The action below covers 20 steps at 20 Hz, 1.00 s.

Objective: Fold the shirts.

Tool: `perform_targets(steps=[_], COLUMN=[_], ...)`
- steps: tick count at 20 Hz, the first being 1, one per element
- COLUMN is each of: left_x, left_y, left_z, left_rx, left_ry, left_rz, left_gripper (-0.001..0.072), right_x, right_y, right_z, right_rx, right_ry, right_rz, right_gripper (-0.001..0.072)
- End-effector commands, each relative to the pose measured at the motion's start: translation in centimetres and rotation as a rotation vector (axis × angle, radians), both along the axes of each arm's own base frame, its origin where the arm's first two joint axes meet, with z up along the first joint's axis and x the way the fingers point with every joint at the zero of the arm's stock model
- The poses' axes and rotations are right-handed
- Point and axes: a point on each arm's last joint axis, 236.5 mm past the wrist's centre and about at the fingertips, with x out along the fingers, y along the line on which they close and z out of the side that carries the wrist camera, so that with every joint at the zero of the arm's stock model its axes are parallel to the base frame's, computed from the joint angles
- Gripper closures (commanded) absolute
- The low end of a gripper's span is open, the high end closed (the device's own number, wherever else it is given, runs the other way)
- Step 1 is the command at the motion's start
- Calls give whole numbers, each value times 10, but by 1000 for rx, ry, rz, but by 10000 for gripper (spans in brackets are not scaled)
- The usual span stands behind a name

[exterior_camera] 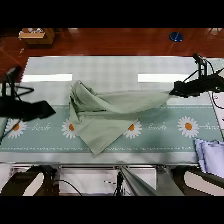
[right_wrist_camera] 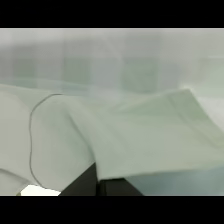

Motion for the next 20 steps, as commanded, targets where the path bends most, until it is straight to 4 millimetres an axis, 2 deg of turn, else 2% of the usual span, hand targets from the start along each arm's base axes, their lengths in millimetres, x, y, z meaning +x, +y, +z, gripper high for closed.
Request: perform_targets(steps=[1,3,7,9,12,14,16,18,20], left_x=[-61,-75,-98,-97,-80,-74,-83,-104,-105], left_y=[-51,-66,-79,-88,-101,-106,-110,-119,-123], left_z=[-25,-48,-97,-106,-112,-124,-141,-152,-161], left_rx=[-246,-304,-303,-325,-353,-338,-313,-302,-286], left_ry=[137,191,280,269,222,230,304,384,400], left_rz=[-26,-17,-1,11,38,41,26,-55,-55], left_gripper=[139,139,139,139,139,139,138,136,136], right_x=[-7,-7,-8,-8,-8,-8,-8,-8,-8], right_y=[-19,-19,-19,-19,-19,-19,-19,-18,-18], right_z=[-9,-9,-9,-9,-9,-9,-9,-9,-9], right_rx=[-95,-96,-95,-95,-95,-95,-95,-94,-91], right_ry=[25,24,28,28,28,28,28,28,28], right_rz=[21,21,23,23,23,22,23,21,21], right_gripper=[681,681,681,681,681,681,681,681,681])
